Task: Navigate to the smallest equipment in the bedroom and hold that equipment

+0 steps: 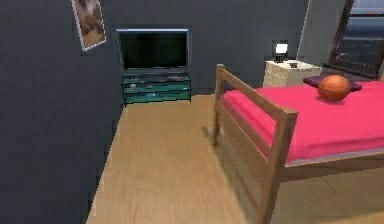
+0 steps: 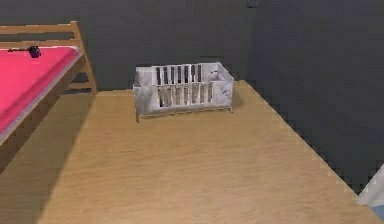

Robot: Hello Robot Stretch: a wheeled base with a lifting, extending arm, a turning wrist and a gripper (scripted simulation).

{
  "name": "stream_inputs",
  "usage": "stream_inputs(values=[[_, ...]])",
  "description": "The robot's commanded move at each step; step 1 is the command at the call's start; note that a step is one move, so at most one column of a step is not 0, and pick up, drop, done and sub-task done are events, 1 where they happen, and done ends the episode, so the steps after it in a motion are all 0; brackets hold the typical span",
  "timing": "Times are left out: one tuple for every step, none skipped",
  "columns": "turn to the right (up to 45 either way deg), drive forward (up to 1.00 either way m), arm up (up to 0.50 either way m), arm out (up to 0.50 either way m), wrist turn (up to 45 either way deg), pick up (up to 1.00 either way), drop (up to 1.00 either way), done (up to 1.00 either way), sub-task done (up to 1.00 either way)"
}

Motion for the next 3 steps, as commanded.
stream_inputs(values=[[-9.0, 0.00, 0.00, 0.00, 0.0, 0.00, 0.00, 0.00, 0.00], [0.0, 1.00, 0.00, 0.00, 0.0, 0.00, 0.00, 0.00, 0.00], [0.0, 1.00, 0.00, 0.00, 0.0, 0.00, 0.00, 0.00, 0.00]])
